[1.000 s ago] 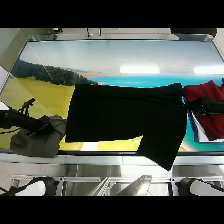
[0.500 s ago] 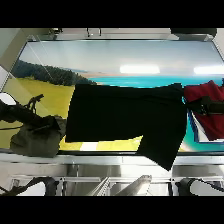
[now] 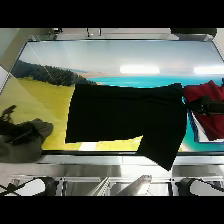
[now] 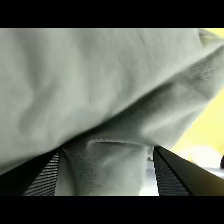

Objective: Fold the shirts.

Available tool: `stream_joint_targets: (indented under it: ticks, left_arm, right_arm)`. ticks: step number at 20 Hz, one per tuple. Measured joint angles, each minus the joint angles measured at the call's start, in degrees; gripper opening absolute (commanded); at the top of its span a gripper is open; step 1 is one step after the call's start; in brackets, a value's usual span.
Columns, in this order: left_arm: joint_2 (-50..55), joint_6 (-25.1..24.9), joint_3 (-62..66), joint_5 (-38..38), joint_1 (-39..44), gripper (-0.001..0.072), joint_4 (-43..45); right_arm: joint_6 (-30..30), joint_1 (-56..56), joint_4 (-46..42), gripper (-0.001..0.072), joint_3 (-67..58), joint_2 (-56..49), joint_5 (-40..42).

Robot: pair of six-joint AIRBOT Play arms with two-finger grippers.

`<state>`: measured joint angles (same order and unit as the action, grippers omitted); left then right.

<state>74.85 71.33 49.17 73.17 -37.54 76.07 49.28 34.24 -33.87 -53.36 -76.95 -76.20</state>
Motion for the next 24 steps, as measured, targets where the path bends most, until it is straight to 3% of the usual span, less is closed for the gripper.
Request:
stream_joint_targets:
  ticks: [4, 9, 15, 24]
  left_arm:
    - [0.0, -4.42, 3.13, 2.36, -3.8, 0.0606, -9.97]
    - [0.0, -7.26, 6.03, 7.48, 4.46, 0.0605, -18.51]
    - [1.99, -7.1, 2.19, 6.56, 15.65, 0.0605, -16.94]
    - [9.44, -10.03, -5.49, 5.35, 18.49, 0.0603, -23.02]
  right_arm:
    - [0.02, 0.0, 0.02, 0.0157, 0.0, 0.0, 0.42]
    - [0.61, 0.2, -0.04, 0.0156, 0.44, 0.09, -1.7]
    - [4.72, 1.9, -3.43, 0.0156, 8.02, 4.74, -2.64]
    - [10.67, 5.14, -5.2, 0.0156, 13.16, 13.51, 0.28]
